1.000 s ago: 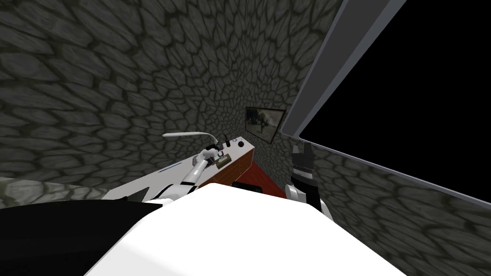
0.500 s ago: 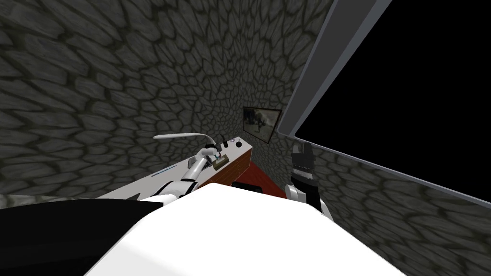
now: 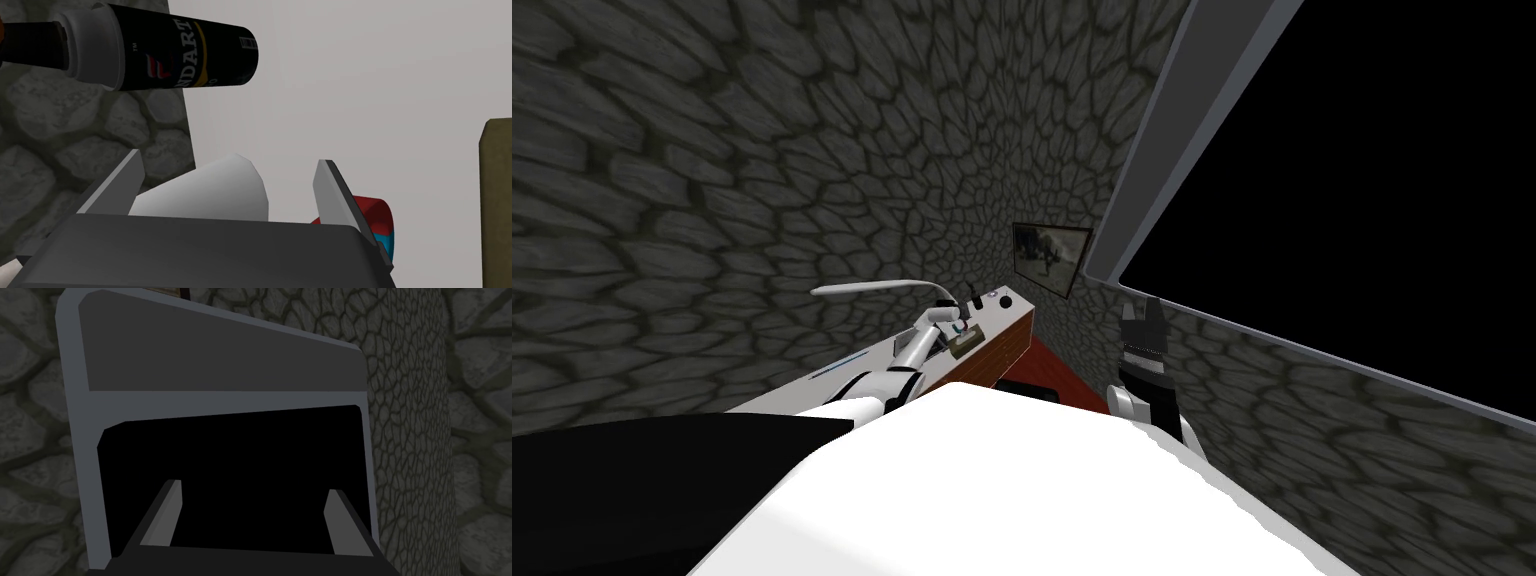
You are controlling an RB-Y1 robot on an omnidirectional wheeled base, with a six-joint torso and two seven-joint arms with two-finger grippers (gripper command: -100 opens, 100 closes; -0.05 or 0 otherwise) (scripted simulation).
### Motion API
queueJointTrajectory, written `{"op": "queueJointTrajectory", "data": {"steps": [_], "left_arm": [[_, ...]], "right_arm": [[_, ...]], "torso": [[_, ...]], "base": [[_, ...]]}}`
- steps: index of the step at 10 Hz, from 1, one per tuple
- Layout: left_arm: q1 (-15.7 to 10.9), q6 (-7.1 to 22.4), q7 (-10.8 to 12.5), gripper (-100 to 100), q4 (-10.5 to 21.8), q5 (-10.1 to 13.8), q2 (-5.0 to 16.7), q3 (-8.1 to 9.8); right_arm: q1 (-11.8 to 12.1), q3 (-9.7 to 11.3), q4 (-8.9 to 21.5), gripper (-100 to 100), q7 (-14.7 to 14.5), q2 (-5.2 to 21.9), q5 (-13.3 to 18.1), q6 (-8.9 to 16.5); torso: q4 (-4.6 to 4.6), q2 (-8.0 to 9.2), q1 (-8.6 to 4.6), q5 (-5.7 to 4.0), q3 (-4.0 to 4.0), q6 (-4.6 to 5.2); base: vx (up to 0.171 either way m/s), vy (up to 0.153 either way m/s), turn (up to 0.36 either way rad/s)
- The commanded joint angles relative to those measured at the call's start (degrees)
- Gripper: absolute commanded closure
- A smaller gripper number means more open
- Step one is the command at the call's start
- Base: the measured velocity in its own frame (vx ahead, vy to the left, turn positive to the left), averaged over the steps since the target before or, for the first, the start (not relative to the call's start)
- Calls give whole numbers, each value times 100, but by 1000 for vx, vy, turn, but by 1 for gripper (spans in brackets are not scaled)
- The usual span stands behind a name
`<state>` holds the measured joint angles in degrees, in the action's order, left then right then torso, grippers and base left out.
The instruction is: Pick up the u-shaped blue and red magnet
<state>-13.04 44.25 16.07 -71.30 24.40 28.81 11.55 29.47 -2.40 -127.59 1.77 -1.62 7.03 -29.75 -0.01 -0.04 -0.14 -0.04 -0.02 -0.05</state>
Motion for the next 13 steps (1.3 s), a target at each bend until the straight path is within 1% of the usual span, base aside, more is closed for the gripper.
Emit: {"op": "queueJointTrajectory", "data": {"steps": [1,2,3,4,5,6,7,8,9,10,11,12,13], "left_arm": [[-87,244,15,-100,265,34,37,46],[-192,439,49,-100,403,109,125,161],[-192,595,49,-100,524,109,125,161],[-192,595,49,-100,524,109,125,161],[-286,826,80,-100,773,179,211,278],[-286,936,80,-100,773,179,211,278],[-369,1119,109,-100,1010,245,295,398],[-369,1264,109,-100,1010,245,295,398],[-442,1463,136,-100,1220,304,377,517],[-442,1577,136,-100,1236,304,377,517],[-503,1757,160,-100,1450,357,456,636],[-503,1872,160,-100,1450,357,456,636],[-554,2054,181,-100,1652,403,532,753]], "right_arm": [[0,0,0,0,0,0,0,0],[0,0,0,0,0,0,0,0],[0,0,0,0,0,0,0,0],[0,0,0,0,0,0,0,0],[1,-1,0,0,0,0,0,0],[0,0,0,0,0,0,0,0],[0,0,0,0,0,0,0,0],[0,0,0,0,0,0,0,0],[1,-1,0,0,0,0,0,0],[0,0,0,0,0,0,0,0],[1,-1,0,0,0,0,0,0],[1,-1,0,0,0,0,0,0],[1,-1,0,0,0,0,0,0]], "torso": [[0,0,0,0,0,0],[-1,2,2,1,0,-3],[0,0,2,0,0,-1],[-1,1,5,1,0,-3],[0,5,7,2,2,-5],[0,2,6,1,1,-2],[0,1,6,1,1,-3],[0,-1,7,1,-1,-2],[-1,0,8,2,0,-4],[-1,-1,9,2,-1,-3],[-1,0,10,3,0,-4],[-1,-2,11,2,-1,-3],[-1,0,12,3,0,-5]], "base": [[17,-25,-55],[19,-25,-87],[18,-18,-52],[9,-9,10],[19,-17,-78],[21,-12,-66],[27,-11,-87],[24,-8,-29],[28,-8,-74],[22,-2,-33],[30,-1,-55],[26,2,-31],[27,9,-56]]}}
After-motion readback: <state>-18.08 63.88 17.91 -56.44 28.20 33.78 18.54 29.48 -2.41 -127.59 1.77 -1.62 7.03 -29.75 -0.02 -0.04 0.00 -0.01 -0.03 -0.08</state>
